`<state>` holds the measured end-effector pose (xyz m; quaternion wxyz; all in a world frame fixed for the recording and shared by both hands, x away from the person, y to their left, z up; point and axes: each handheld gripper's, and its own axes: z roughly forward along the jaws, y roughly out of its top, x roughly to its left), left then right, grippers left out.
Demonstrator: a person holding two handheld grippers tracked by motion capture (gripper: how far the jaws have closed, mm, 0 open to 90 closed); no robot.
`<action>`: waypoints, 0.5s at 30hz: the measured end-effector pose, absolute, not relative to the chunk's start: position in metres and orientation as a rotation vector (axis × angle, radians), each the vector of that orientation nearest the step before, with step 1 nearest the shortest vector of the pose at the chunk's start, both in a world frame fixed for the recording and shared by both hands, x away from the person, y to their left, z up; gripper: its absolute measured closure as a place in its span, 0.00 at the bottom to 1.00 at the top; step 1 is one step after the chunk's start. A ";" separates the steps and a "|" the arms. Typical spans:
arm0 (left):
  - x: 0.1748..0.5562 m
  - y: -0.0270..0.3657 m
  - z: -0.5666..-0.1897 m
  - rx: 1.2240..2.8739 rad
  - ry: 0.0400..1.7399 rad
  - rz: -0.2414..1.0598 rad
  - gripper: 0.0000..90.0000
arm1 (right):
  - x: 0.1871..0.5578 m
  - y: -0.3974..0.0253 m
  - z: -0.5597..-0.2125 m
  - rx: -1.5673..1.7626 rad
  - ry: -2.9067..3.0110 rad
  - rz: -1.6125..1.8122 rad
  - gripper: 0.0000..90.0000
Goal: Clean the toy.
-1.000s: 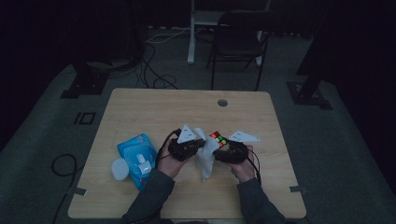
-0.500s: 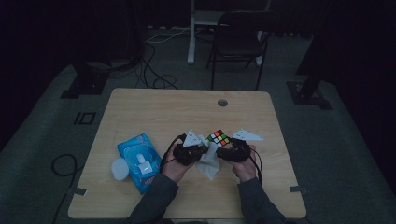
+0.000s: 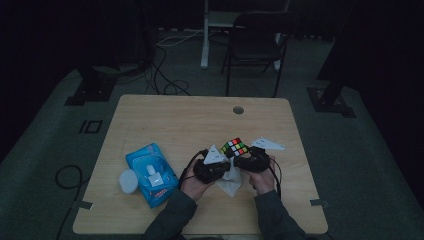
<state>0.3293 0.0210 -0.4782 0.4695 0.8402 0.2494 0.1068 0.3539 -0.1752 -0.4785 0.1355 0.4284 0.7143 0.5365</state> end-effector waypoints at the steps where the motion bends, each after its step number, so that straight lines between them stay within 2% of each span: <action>1: 0.329 0.019 -0.479 2.067 0.605 0.260 0.98 | 0.354 -0.175 -0.479 1.241 2.073 1.560 0.38; 15: 0.332 0.004 -0.483 2.059 0.573 0.285 0.98 | 0.352 -0.171 -0.478 1.263 2.069 1.605 0.38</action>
